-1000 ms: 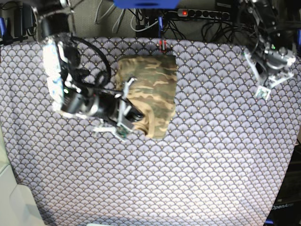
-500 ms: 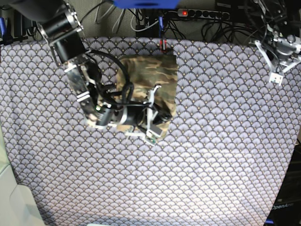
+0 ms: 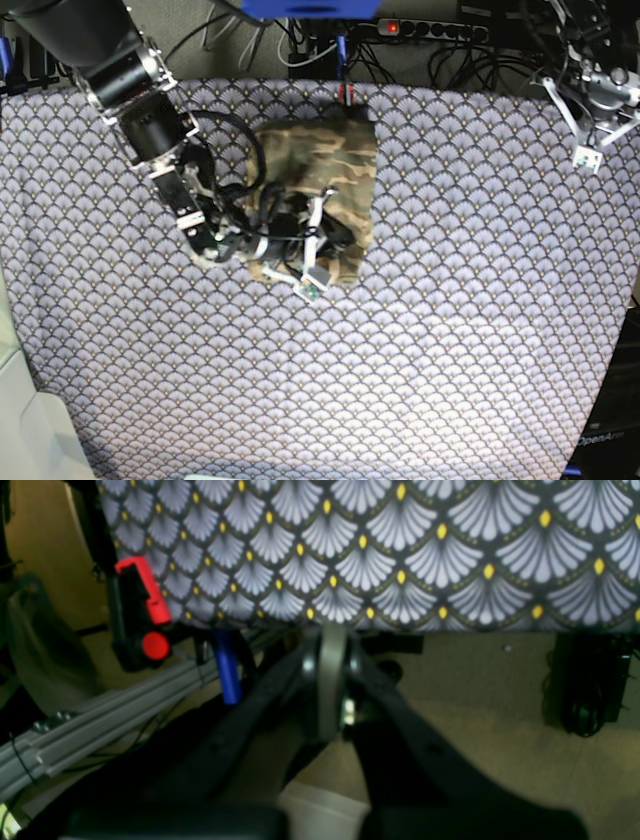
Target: Fold the T-shirt properly
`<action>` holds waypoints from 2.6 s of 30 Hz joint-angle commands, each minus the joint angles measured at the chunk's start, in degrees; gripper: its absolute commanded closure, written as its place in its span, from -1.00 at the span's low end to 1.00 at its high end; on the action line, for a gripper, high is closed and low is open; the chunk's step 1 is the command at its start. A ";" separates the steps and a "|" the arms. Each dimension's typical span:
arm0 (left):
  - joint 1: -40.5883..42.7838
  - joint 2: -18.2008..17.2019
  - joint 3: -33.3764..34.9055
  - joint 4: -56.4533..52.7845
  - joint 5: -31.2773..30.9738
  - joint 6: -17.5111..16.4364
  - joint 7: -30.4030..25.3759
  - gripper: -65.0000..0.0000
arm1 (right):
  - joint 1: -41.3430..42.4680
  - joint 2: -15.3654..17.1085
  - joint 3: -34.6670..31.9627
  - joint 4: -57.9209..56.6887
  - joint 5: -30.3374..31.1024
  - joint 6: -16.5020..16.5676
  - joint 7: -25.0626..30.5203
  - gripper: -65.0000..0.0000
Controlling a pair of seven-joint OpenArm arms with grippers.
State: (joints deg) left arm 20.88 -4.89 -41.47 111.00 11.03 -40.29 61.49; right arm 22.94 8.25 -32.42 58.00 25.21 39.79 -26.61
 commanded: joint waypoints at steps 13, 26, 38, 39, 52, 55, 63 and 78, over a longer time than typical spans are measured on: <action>-4.66 -0.61 0.02 0.69 -0.43 0.29 -0.44 1.00 | -14.81 2.96 11.11 41.12 0.68 0.21 -19.15 1.00; -4.66 -0.70 4.15 0.87 0.09 0.29 -0.44 1.00 | -26.06 4.72 11.63 30.22 0.41 0.21 -6.58 1.00; -2.99 -0.70 4.15 0.96 0.09 0.29 -0.53 1.00 | -29.22 6.56 11.46 35.85 0.50 0.21 -6.75 1.00; -2.99 -0.70 4.15 0.96 0.09 0.29 -0.53 1.00 | -29.49 6.39 11.37 38.22 0.50 0.21 -8.07 1.00; -2.99 -0.96 4.42 0.60 0.09 0.29 -0.62 1.00 | -29.31 0.67 11.11 36.46 0.41 0.21 -10.71 1.00; -2.99 -0.96 4.42 0.60 0.09 0.29 -0.62 1.00 | -29.31 0.85 9.44 32.16 0.41 0.21 -6.93 1.00; -2.99 -0.96 4.24 1.04 0.09 0.29 -0.62 1.00 | -31.07 2.25 7.94 37.43 0.41 0.21 -7.02 1.00; 0.87 0.27 2.13 1.92 3.52 0.29 -6.51 1.00 | -45.66 12.01 27.11 53.52 0.33 0.21 -12.82 1.00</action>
State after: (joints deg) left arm 21.69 -4.43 -39.22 111.87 14.90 -40.14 55.31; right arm -22.59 19.94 -4.97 110.61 24.45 39.62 -40.34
